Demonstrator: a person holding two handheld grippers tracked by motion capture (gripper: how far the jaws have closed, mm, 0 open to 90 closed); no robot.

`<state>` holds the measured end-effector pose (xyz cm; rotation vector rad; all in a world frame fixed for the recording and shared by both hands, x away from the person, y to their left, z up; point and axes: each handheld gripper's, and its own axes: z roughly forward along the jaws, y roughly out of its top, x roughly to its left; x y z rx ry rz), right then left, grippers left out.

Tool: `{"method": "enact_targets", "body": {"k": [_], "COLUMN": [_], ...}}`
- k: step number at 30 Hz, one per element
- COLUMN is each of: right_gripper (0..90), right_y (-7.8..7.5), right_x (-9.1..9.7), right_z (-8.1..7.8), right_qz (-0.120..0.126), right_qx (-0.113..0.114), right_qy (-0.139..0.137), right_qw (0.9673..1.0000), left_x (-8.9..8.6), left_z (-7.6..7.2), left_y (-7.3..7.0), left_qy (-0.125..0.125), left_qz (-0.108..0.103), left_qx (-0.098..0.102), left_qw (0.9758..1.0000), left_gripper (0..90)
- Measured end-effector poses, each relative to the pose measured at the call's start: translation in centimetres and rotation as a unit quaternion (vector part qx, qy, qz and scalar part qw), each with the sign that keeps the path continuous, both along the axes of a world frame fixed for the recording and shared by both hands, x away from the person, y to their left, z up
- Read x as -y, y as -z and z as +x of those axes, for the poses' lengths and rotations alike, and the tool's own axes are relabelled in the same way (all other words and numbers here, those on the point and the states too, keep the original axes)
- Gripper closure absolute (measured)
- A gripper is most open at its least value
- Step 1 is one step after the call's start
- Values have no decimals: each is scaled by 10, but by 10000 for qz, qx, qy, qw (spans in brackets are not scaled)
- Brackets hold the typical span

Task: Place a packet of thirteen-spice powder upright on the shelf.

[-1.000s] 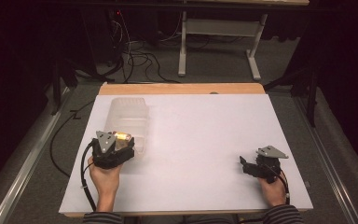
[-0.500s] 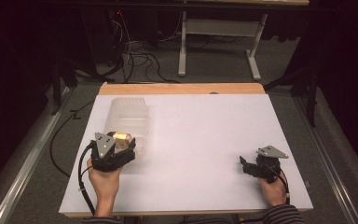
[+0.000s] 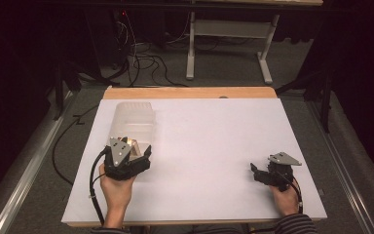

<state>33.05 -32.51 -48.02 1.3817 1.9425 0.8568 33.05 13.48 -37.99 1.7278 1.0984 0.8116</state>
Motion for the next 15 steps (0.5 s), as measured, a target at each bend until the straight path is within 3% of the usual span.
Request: {"method": "enact_targets", "body": {"k": [15], "right_gripper": [182], "right_y": [0], "right_x": [0], "right_z": [0], "right_qz": [12], "right_qx": [10], "right_qy": [14], "right_qw": [10000], "left_x": [17], "left_z": [-5], "left_y": [-1], "left_qy": [388], "left_qz": [-120], "left_qx": [-28], "left_qw": [9992], "left_gripper": [212]}}
